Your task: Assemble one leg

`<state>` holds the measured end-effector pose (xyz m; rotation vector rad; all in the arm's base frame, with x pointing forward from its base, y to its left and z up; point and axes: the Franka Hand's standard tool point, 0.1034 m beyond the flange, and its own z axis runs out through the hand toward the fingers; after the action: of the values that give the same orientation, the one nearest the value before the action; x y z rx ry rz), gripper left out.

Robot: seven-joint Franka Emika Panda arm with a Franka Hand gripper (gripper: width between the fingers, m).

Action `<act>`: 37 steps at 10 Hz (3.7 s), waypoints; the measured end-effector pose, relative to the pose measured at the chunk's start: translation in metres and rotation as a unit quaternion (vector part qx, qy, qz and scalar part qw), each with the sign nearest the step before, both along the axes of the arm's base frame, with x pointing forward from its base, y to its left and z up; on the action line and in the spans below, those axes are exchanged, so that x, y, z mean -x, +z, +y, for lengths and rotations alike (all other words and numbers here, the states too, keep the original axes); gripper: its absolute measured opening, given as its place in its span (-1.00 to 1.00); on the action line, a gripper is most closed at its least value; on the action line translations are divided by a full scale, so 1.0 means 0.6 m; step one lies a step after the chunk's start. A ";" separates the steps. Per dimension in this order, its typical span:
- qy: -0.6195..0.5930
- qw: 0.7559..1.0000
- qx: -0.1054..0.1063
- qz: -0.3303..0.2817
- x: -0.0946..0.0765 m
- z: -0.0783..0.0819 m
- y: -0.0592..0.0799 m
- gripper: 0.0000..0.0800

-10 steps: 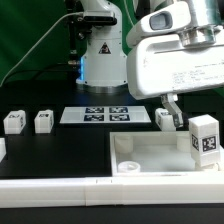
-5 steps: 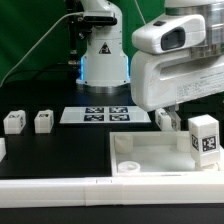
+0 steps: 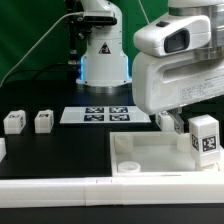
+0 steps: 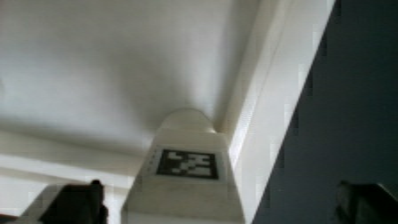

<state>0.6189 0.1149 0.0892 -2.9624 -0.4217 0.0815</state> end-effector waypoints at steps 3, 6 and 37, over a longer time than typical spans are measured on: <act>0.000 1.000 0.000 -0.001 -0.002 -0.004 0.000 0.62; 0.001 1.000 0.000 -0.002 -0.002 -0.002 0.000 -0.06; -0.342 0.938 0.021 0.056 0.007 0.020 -0.008 0.62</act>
Offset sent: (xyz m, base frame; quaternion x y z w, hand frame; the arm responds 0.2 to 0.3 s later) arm 0.0027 -0.0015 -0.0002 -0.0068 0.0039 -0.0027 1.0000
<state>0.6145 0.1269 0.0845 -2.9372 0.6351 0.1768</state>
